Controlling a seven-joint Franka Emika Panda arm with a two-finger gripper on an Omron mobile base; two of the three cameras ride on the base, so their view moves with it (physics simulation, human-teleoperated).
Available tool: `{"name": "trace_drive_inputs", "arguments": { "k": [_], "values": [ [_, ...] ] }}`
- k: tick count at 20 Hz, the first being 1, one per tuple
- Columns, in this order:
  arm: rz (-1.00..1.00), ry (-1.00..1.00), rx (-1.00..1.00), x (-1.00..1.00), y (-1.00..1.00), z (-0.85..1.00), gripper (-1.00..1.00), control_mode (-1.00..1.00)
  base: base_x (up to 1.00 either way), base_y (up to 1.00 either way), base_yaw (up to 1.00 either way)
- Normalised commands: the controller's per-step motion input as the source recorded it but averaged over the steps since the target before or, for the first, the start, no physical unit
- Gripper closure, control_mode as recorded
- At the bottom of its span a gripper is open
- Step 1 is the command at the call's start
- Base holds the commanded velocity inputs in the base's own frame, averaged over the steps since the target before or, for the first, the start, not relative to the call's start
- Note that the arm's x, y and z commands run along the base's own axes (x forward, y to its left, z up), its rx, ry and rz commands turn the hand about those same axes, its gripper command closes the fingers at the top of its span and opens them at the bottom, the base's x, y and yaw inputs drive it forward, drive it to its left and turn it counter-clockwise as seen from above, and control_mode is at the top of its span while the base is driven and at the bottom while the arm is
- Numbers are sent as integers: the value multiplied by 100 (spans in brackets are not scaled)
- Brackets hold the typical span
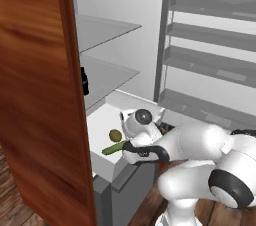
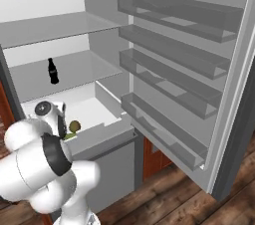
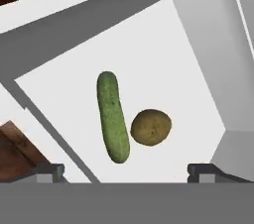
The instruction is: Place the cucumber and potato inside the fridge drawer. Close the drawer after placing the vegetables.
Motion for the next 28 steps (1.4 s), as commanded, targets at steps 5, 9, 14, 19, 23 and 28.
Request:
{"name": "trace_drive_inputs", "arguments": {
  "k": [5, 9, 14, 19, 23, 28],
  "values": [
    [-30, -4, 19, -84, -57, 83, -100, -100, 0, 0, 0],
    [-27, -1, 17, -69, -60, 73, -100, -100, 0, 0, 0],
    [-20, 0, 19, -97, -59, 1, -100, -100, 0, 0, 0],
    [-10, -5, 16, -72, -33, -20, -100, -100, 0, 0, 0],
    [-11, -9, 23, -73, -49, -7, -100, -100, 0, 0, 0],
    [-7, -6, 15, -31, -44, -52, -100, -100, 0, 0, 0]
  ]
}}
